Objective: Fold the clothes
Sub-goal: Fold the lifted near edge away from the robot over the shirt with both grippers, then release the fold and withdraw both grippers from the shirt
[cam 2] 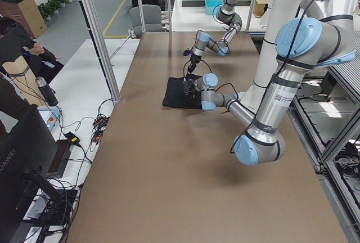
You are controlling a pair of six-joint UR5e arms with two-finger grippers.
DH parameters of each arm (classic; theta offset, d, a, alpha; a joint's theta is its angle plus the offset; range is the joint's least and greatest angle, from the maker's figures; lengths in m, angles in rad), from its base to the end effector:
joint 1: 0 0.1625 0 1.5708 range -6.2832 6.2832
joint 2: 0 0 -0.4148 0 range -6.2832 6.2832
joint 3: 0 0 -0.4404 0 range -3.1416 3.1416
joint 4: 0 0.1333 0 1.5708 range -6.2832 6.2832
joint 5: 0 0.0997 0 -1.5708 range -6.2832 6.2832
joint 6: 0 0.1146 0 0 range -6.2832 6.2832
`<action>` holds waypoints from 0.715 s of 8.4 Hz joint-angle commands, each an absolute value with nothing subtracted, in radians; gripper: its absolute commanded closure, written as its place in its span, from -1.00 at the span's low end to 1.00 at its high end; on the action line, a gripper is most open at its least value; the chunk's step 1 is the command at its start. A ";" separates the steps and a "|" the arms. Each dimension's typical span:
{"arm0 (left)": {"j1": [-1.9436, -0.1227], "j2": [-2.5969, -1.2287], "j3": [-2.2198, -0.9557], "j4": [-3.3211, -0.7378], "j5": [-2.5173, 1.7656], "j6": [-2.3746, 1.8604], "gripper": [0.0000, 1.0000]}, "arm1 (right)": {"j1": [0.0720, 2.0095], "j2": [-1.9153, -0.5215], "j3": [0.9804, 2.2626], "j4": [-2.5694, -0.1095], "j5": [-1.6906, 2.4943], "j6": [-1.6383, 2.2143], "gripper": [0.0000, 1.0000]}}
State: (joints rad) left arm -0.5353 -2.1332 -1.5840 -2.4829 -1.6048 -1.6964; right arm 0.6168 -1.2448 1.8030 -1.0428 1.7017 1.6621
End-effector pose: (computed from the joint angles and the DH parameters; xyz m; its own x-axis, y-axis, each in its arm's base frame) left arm 0.5473 -0.4750 0.1838 0.0106 -0.1518 -0.9883 0.4858 0.8647 -0.1276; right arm -0.4645 -0.4745 0.2869 0.3347 0.3482 0.8756 -0.5119 0.8473 -0.1412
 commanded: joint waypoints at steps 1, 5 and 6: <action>-0.572 -2.166 -1.569 -2.480 -1.601 -1.697 -0.88 | 0.676 -1.241 1.805 -1.045 1.742 1.660 -0.89; -0.796 -2.221 -1.574 -2.281 -1.872 -1.689 -0.88 | 0.741 -1.229 1.926 -1.182 1.997 1.660 -0.89; -0.807 -2.218 -1.574 -2.281 -1.885 -1.678 -0.88 | 0.715 -1.212 1.969 -1.277 1.985 1.660 -0.89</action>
